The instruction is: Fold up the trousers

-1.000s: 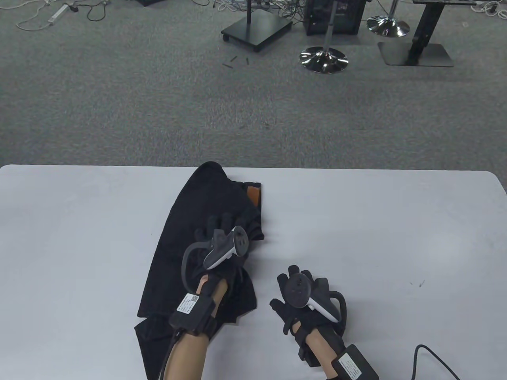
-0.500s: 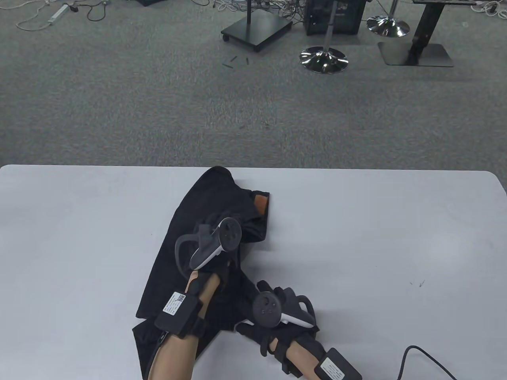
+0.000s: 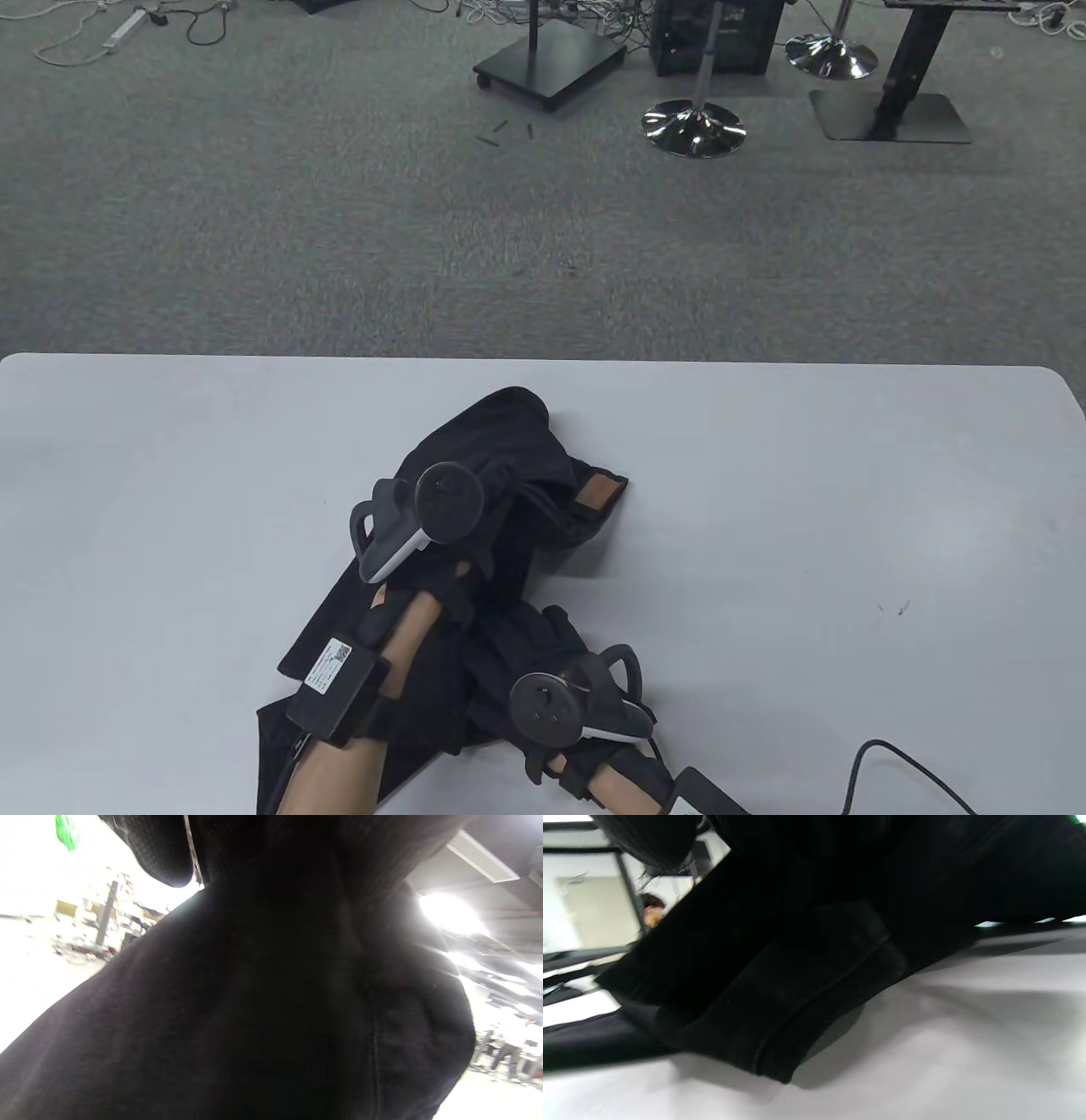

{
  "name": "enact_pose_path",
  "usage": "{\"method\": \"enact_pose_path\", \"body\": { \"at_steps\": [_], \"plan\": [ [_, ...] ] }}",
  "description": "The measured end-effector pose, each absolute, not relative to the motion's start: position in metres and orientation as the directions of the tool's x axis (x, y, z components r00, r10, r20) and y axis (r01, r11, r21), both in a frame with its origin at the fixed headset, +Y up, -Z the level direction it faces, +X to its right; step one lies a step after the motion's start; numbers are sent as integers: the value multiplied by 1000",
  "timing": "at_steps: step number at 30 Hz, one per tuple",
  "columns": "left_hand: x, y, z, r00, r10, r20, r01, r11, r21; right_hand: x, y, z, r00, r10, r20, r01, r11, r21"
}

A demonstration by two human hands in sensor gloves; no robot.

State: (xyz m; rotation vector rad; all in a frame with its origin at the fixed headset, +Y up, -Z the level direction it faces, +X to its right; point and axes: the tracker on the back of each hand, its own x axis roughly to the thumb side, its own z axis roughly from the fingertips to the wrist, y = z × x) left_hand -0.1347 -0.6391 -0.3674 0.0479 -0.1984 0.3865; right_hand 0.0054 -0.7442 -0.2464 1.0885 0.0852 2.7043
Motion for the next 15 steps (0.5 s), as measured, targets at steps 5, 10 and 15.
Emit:
{"method": "enact_pose_path", "body": {
  "at_steps": [5,10,15],
  "plan": [
    [-128,-624,-357,883,381,275,-405,913,36,0,-773,-257,-784,148,603,7,-969,247],
    [-136,-603,-348,849,432,302,-482,869,110,17,-787,-271,-847,165,505,34,-932,361],
    [-159,-599,-347,850,465,246,-511,842,175,28,-783,-277,-885,133,447,37,-935,352]
  ]
}}
